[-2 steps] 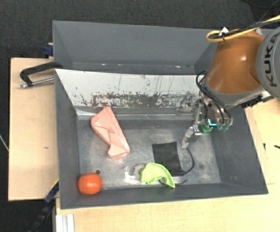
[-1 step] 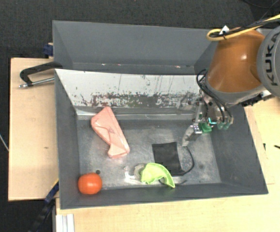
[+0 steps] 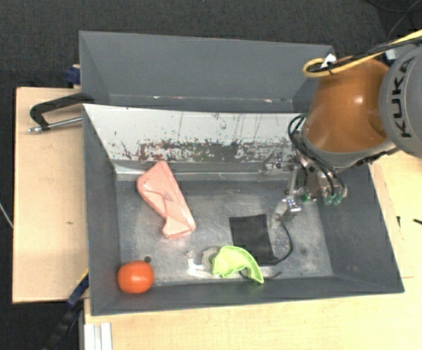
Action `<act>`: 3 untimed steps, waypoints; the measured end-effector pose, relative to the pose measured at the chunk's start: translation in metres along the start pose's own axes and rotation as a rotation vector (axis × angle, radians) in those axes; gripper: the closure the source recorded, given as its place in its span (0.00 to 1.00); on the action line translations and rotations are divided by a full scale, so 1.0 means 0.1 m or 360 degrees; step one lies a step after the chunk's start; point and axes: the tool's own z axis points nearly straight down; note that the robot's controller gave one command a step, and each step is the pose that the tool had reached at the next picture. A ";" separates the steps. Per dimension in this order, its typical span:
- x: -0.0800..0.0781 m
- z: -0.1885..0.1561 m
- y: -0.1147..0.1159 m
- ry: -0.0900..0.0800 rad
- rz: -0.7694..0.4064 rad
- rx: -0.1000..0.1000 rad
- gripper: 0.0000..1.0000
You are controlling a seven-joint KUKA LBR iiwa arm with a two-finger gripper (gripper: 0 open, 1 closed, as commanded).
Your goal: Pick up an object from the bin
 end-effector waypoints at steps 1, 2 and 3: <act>0.26 0.51 0.21 0.0022 -0.0290 -0.0008 0.00; 0.10 0.83 0.08 0.0020 -0.0592 -0.0010 1.00; 0.09 0.85 0.08 0.0005 -0.0591 -0.0006 0.00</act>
Offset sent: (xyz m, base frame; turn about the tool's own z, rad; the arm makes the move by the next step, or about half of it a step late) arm -0.0111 0.0057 -0.0877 -0.3723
